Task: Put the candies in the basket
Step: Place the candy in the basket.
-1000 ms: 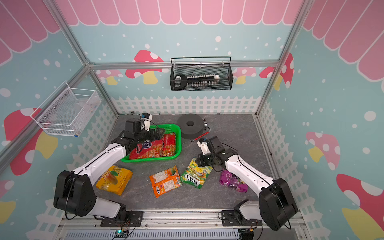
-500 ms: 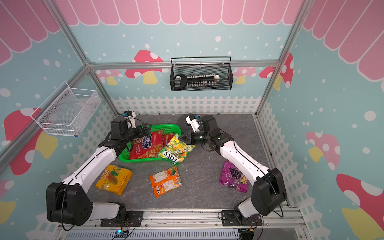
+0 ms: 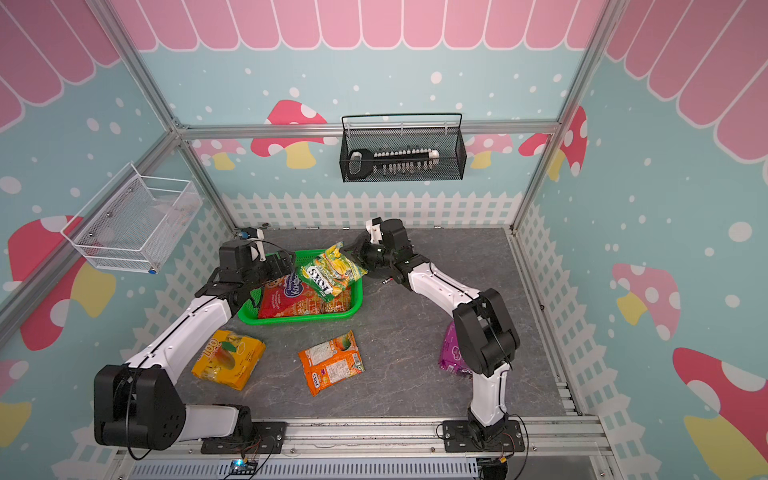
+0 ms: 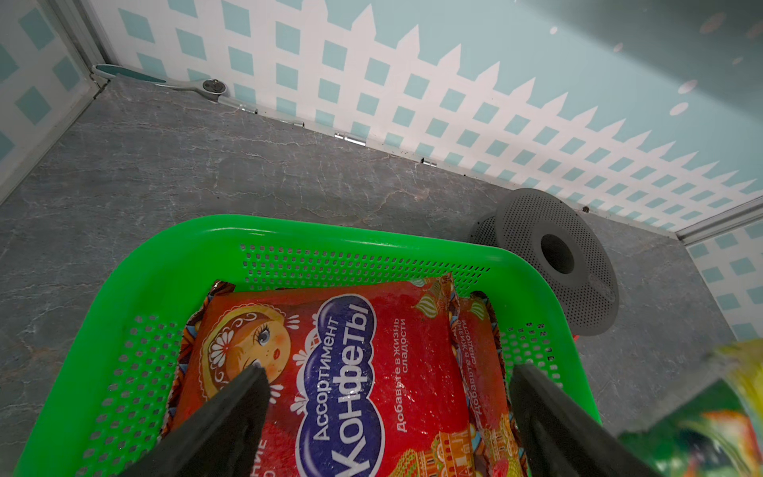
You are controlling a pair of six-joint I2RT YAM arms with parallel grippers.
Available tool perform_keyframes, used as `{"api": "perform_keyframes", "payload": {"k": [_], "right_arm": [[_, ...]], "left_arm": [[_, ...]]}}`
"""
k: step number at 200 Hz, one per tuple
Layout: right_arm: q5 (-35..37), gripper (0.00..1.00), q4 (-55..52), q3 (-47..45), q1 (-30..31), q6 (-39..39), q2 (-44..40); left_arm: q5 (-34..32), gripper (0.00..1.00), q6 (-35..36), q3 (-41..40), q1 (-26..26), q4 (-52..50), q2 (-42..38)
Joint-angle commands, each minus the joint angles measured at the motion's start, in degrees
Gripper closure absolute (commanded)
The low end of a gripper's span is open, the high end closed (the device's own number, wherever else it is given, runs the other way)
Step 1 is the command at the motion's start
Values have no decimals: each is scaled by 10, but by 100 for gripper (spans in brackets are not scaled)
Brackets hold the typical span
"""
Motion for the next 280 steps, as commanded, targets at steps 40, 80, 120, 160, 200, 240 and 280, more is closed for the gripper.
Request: {"api": "perform_keyframes", "payload": {"k": [40,80,120,160,200,240,280], "right_arm": [[150,100,19,33,14,124,80],[221,100,-35,27,14,101,105],[250,70,-74,32,18,45,108],[233,54,-131,49,19,-66,95],[280,57,-246,92,23,-211,75],[201,85,-281,176,34,-251,160],[212,88,-306,271,62,-265,228]], "left_arm": [[73,9,-1,-14,2,24,32],[188,15,-24,-2,2,41,93],[235,18,-44,2,-10,64,131],[251,21,-48,13,-16,65,146],[249,22,-45,17,-16,65,145],[239,22,-44,15,-9,64,138],[220,22,-38,5,-5,61,124]]}}
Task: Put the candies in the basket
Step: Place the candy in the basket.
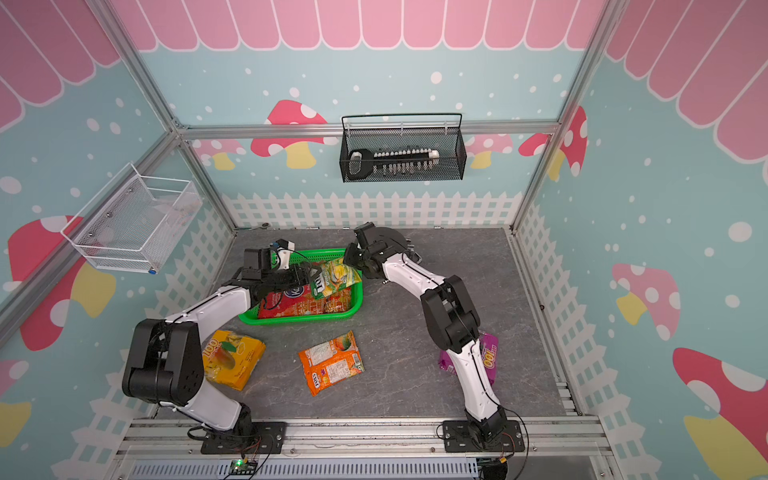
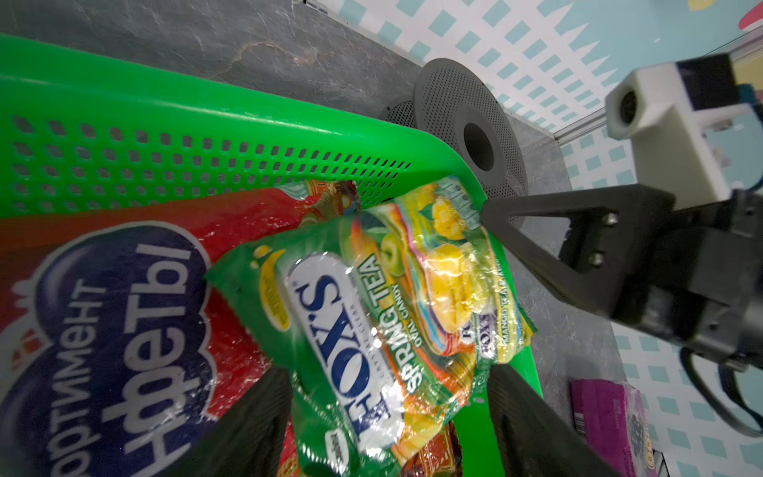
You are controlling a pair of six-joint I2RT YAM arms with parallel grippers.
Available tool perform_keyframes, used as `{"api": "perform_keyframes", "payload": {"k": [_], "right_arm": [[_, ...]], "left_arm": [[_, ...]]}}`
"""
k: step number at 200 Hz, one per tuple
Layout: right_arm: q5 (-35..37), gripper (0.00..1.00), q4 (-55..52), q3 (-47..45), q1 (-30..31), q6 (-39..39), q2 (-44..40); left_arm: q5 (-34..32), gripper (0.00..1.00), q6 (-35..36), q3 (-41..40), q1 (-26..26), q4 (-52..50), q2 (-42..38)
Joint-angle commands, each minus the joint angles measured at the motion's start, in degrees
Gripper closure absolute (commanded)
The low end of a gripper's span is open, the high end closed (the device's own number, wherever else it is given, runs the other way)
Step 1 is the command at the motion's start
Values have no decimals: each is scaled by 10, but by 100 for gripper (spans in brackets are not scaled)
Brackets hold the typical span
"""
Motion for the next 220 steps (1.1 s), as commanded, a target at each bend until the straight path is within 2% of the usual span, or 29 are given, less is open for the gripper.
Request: {"api": "perform_keyframes", "payload": {"k": [1,30,69,99,120,139,176,205,220], "right_arm": [[-11,88,-45,43,20,-31,36],[23,80,-68,58,24,-63,22],[94,75,-67,-7,27,-112,-49],[56,63,-62,-13,36,-216,-72],[47,57,-63,-13,39,-253,-66],[38,52,-65,-11,39,-264,-56],[12,38,-73,-4,41,-283,-38],[24,34,-88,-5,41,-277,-37],[30,34,-88,-10,41,-275,-43]], "left_arm": [[-16,22,5,5,3,7,-18],[-14,22,11,8,3,5,-12],[-11,27,0,20,3,-15,1],[-70,26,-11,11,3,-40,-62],[-122,24,-24,-11,3,-60,-114],[-102,23,-39,-37,2,-65,-134],[-57,26,-53,-53,-14,-65,-88],[-108,29,-60,-49,-26,-72,-65],[-110,29,-60,-40,-28,-72,-51]]}}
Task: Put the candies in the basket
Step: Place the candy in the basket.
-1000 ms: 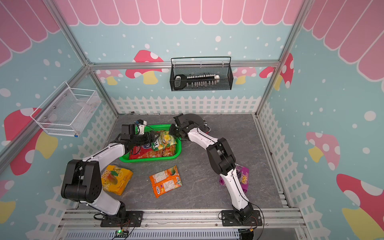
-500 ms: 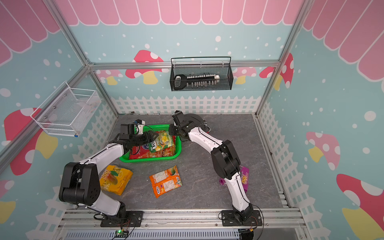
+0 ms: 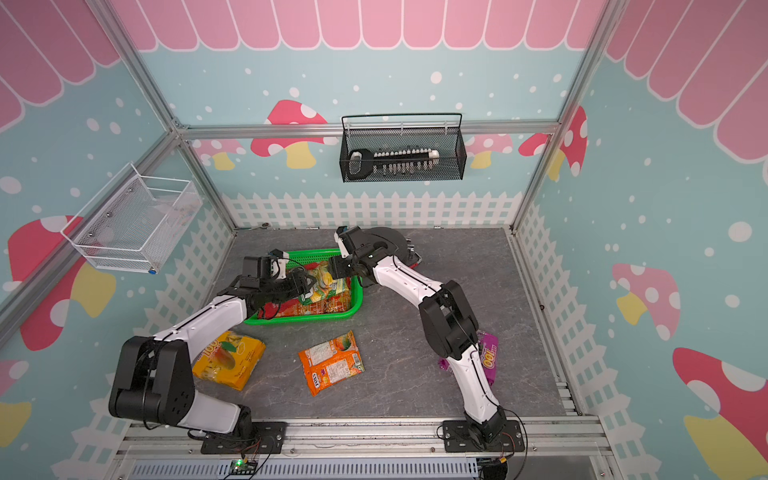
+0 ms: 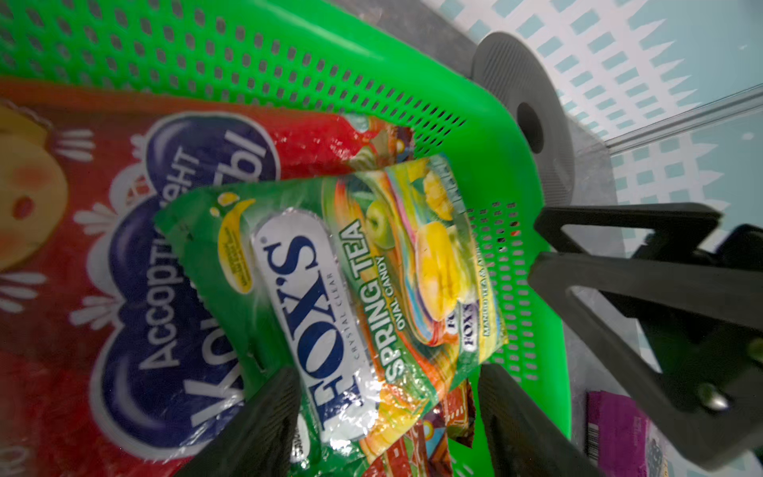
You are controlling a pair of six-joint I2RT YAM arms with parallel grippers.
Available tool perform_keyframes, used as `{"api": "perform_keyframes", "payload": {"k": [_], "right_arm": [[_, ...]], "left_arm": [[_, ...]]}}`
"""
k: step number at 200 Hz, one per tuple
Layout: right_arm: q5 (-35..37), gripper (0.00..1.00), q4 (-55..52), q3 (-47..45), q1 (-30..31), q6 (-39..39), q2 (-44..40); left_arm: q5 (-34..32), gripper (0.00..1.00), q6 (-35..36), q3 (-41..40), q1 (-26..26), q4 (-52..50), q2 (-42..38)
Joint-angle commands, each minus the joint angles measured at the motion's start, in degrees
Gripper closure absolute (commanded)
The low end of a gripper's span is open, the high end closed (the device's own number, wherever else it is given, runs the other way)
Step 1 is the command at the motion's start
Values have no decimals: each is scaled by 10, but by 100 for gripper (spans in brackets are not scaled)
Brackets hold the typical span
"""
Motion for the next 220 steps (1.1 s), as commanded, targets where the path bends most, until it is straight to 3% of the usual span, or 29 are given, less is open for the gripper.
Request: {"api": "perform_keyframes", "payload": {"k": [1,19,43,117,170,220], "right_arm": [[6,34,-12,-3,2,-7,2],[13,34,-12,-8,2,-5,-5],[19,34,-12,-16,1,-3,-18],[50,33,-4,-63,1,-5,-70],[71,33,5,-94,0,-22,-113],[-4,35,5,-120,1,-68,-139]], "left_arm": [[-21,29,-9,9,-6,-4,9],[-3,29,2,31,-9,-2,33],[1,37,18,65,-8,-16,69],[62,38,35,138,-29,-15,156],[56,38,17,152,-46,-15,152],[37,33,21,148,-22,-27,96]]}}
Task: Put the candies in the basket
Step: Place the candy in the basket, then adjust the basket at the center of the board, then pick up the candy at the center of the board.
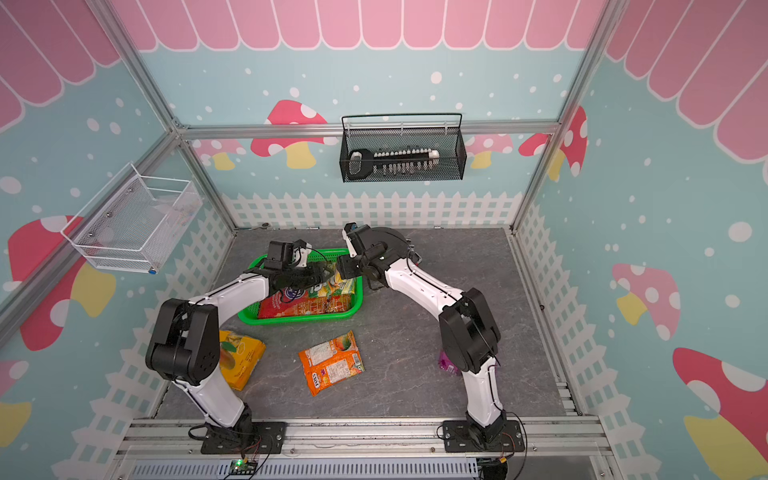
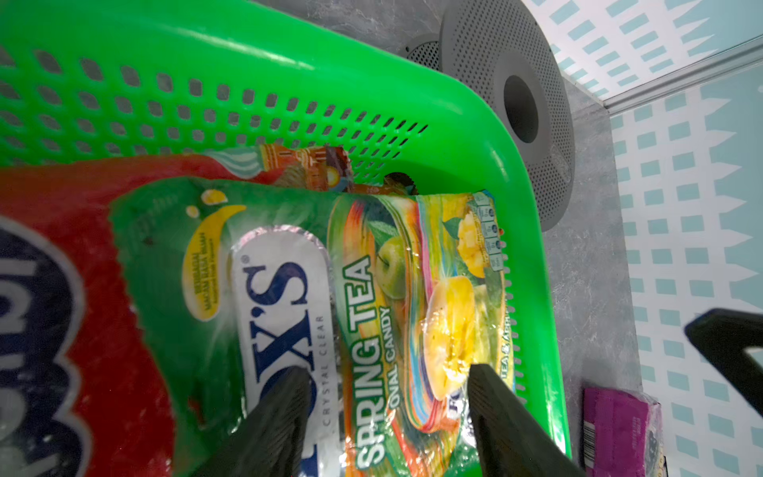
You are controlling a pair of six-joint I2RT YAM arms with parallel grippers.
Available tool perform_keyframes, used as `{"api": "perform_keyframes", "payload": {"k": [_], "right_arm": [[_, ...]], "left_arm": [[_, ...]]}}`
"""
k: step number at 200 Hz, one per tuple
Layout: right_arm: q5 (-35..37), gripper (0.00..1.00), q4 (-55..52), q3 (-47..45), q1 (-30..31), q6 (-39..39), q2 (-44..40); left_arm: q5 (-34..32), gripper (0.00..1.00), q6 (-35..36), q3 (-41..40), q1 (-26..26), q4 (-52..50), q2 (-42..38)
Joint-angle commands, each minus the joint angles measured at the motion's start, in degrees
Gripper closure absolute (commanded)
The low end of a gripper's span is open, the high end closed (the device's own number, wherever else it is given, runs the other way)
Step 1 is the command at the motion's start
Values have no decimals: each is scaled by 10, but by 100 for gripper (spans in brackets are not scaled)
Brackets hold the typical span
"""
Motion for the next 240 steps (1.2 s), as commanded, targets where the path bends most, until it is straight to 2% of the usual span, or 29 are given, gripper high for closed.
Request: {"api": "perform_keyframes", "payload": {"k": [1,20,30,63,85,121,140,170,197,221,230,240], "right_arm": [[-44,35,1,-22,1,-36,-24],[-101,35,5,-48,2,-70,-41],[-110,36,14,-78,3,-81,-80],[-143,37,53,-234,4,-121,-200],[-121,37,77,-329,16,-106,-267],[-129,37,224,-518,55,-121,-353],[-151,36,271,-568,67,-141,-339],[-180,34,249,-552,72,-172,-278],[-195,40,231,-539,72,-171,-243],[-223,45,215,-524,72,-171,-214],[-229,46,207,-516,72,-167,-199],[-232,46,198,-507,72,-166,-182]], "left_arm": [[0,33,4,8,17,-13,-47],[3,32,13,19,35,-26,-72],[6,31,16,21,41,-30,-88],[-4,27,26,9,55,-39,-141],[-39,25,27,-21,62,-39,-181],[-111,23,27,-71,75,-38,-236],[-134,22,27,-92,82,-37,-252],[-166,20,20,-111,88,-33,-263],[-190,20,17,-119,93,-32,-268],[-247,20,-5,-130,101,-34,-275],[-266,14,-10,-132,108,-33,-275],[-283,13,-9,-129,122,-34,-269]]}}
